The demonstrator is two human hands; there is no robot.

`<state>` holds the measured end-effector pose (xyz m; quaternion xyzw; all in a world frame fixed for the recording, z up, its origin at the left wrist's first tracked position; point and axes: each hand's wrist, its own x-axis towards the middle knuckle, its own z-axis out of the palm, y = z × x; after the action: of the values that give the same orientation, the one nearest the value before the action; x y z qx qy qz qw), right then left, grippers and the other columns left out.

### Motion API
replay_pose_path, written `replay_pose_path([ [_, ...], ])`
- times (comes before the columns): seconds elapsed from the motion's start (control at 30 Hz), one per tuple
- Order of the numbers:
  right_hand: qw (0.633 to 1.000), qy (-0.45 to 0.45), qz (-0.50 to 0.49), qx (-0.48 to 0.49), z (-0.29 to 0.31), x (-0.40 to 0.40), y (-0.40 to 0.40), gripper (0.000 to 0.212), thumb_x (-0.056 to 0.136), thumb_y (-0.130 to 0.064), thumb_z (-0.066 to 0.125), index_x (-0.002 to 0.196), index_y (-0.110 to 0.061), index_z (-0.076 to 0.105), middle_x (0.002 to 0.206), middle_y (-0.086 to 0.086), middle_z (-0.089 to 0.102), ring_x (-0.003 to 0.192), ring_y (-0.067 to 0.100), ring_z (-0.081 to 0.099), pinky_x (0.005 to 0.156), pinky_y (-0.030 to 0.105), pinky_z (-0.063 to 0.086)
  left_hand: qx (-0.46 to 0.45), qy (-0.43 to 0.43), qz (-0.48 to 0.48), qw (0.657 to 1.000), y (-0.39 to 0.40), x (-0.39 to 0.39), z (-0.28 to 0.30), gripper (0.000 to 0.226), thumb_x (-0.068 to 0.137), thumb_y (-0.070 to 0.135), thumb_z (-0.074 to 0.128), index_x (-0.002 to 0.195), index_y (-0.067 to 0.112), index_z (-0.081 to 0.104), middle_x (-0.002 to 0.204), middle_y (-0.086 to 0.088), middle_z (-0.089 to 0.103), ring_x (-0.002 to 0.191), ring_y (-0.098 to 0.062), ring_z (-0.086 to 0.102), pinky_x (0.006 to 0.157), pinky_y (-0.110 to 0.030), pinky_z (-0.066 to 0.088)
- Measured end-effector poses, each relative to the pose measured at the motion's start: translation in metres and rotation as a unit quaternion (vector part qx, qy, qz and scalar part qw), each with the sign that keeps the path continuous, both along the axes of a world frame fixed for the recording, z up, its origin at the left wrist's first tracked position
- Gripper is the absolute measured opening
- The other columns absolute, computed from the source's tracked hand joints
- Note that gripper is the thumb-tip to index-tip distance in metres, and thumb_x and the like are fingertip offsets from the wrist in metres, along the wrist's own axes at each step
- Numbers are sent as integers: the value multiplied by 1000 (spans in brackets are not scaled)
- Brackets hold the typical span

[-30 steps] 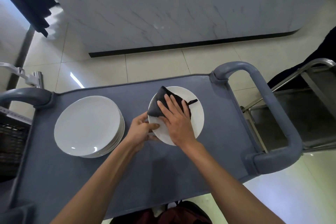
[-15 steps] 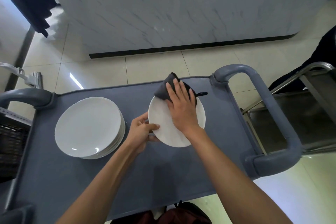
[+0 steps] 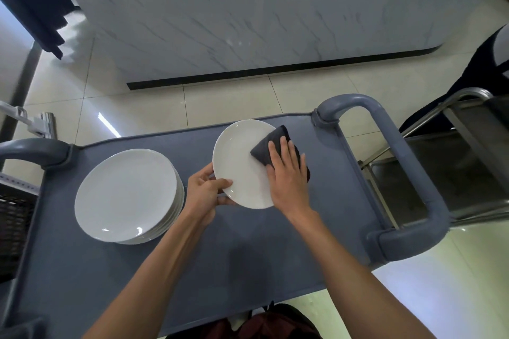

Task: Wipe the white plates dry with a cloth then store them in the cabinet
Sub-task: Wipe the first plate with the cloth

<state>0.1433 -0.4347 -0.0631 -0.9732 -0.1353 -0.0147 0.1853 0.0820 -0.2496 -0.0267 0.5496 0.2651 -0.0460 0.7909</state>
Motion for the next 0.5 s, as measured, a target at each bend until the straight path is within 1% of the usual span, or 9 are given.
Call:
replay_pose_path([
  [0.13, 1000, 16, 5, 24, -4, -19, 7, 58, 103, -33, 21, 160, -23, 15, 167, 4, 7, 155, 20, 1, 124, 48, -1, 1, -8, -12, 1000, -4, 3, 4, 50, 84, -18, 56, 124, 9, 69, 108, -14, 73, 86, -34, 72, 61, -47, 61],
  [0.23, 999, 15, 27, 41, -4, -25, 13, 61, 100, -37, 17, 160, -25, 16, 168, 2, 5, 154, 18, -1, 124, 47, 1, 3, -13, -26, 1000, -3, 4, 5, 49, 84, -18, 56, 122, 9, 69, 110, -17, 73, 91, -37, 71, 64, -51, 61],
  [0.37, 995, 17, 71, 65, 3, -25, 25, 61, 99, -38, 18, 159, -26, 18, 168, 0, 5, 154, 19, -2, 124, 48, 2, -8, -18, -53, 998, 0, 4, 7, 48, 84, -19, 55, 122, 8, 69, 114, -21, 71, 98, -44, 71, 66, -49, 61],
  [0.5, 990, 2, 118, 80, 18, -19, 39, 59, 100, -35, 22, 158, -26, 23, 168, 0, 8, 154, 18, 0, 123, 47, -1, -20, -15, -79, 997, -2, 3, 8, 45, 85, -18, 55, 122, 5, 67, 114, -24, 70, 94, -41, 71, 66, -50, 60],
])
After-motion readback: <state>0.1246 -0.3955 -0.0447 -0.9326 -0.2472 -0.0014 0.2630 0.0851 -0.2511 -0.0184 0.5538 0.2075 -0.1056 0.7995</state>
